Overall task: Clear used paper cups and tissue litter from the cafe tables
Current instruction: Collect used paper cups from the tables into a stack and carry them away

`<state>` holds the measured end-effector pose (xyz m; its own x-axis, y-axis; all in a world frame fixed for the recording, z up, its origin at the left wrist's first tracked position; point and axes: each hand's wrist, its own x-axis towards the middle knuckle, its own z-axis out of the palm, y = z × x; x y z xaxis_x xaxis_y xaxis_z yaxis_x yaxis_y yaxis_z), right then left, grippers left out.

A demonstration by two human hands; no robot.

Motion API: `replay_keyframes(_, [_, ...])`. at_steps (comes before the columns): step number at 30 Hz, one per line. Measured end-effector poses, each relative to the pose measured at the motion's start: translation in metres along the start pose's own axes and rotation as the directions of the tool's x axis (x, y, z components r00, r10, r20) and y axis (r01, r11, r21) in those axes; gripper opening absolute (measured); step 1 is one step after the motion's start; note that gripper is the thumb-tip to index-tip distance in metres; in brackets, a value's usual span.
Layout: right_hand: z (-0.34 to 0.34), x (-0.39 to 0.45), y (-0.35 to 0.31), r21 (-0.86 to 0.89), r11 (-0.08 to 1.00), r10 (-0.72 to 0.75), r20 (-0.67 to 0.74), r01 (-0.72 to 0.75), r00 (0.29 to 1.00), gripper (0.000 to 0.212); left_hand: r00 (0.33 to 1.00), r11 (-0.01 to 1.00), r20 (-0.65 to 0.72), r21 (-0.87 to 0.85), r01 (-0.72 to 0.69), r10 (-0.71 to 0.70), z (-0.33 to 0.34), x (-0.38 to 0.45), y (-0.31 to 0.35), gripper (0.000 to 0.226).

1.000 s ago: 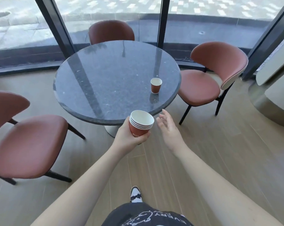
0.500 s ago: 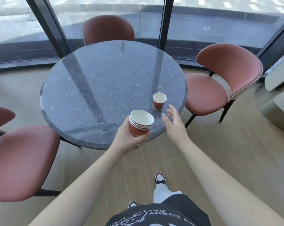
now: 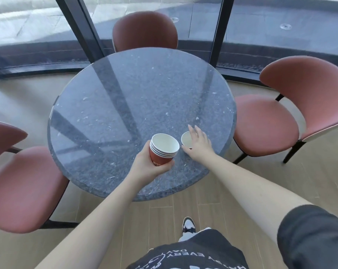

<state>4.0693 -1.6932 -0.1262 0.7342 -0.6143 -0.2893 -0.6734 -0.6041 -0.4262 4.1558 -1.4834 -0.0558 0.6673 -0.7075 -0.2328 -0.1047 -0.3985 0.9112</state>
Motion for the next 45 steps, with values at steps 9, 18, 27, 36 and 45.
replay_keyframes(9, [0.009, 0.027, 0.023, -0.062, 0.997, -0.038, 0.135, 0.047, 0.99, 0.084, 0.997, 0.998, -0.061, 0.039, 0.057, -0.055, 0.014, 0.022, 0.004, 0.065])
replay_keyframes(18, [0.001, 0.026, 0.011, 0.13, 0.985, -0.112, -0.008, 0.113, 0.994, 0.076, 0.995, 0.997, -0.069, 0.034, 0.07, -0.068, 0.019, 0.026, 0.001, 0.063])
replay_keyframes(27, [-0.07, -0.003, -0.039, 0.735, 0.59, -0.071, -0.366, 0.334, 0.928, 0.056, 0.994, 0.997, -0.102, 0.051, 0.051, -0.045, 0.014, 0.021, 0.002, 0.063])
replay_keyframes(36, [-0.111, -0.037, -0.069, 0.662, 0.583, -0.391, -0.28, 0.471, 0.877, 0.054, 0.993, 0.998, -0.114, 0.056, 0.019, -0.013, 0.003, 0.019, 0.013, 0.075])
replay_keyframes(45, [-0.104, -0.034, -0.071, 0.552, 0.694, -0.552, -0.003, 0.461, 0.834, 0.055, 0.991, 0.996, -0.131, 0.092, 0.011, 0.001, -0.001, 0.013, 0.015, 0.07])
